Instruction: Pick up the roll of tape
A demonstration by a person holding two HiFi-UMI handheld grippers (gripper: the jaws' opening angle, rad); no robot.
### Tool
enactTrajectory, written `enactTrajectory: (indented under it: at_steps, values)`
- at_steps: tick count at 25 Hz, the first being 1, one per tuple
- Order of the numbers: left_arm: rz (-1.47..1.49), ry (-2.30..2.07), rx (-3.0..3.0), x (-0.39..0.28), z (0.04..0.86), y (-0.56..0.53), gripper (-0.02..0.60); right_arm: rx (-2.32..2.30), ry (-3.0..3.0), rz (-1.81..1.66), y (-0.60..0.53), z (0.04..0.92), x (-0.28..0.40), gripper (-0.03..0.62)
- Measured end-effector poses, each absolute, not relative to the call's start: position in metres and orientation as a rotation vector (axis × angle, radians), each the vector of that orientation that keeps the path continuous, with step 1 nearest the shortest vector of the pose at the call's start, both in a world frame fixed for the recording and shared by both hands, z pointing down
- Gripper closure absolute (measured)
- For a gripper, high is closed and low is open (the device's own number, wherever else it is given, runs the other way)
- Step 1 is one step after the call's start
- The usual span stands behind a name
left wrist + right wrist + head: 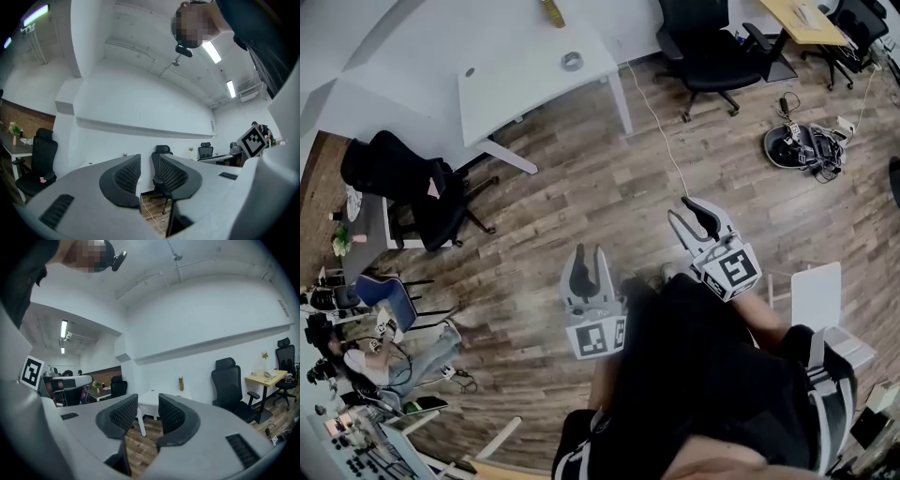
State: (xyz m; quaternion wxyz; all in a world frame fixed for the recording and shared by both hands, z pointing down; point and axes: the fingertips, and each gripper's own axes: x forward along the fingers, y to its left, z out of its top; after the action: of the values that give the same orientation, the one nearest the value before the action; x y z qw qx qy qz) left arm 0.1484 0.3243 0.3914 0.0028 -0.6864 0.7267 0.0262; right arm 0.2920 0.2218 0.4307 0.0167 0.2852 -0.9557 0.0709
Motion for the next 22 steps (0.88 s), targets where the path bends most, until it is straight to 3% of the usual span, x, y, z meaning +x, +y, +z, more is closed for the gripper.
enactTrajectory:
  at_steps: [10,22]
  values:
    - [0.04,2.299,-2.168,0.117,0.411,0.256,0.463,0.847,-2.958,0.224,0.151,0.452,0.253,0.441]
    - [0.179,2.148,-2.243,-0.04,0.397,0.074,0.463,0.843,-2.881,0.106,0.0,0.449,0.087,0.441]
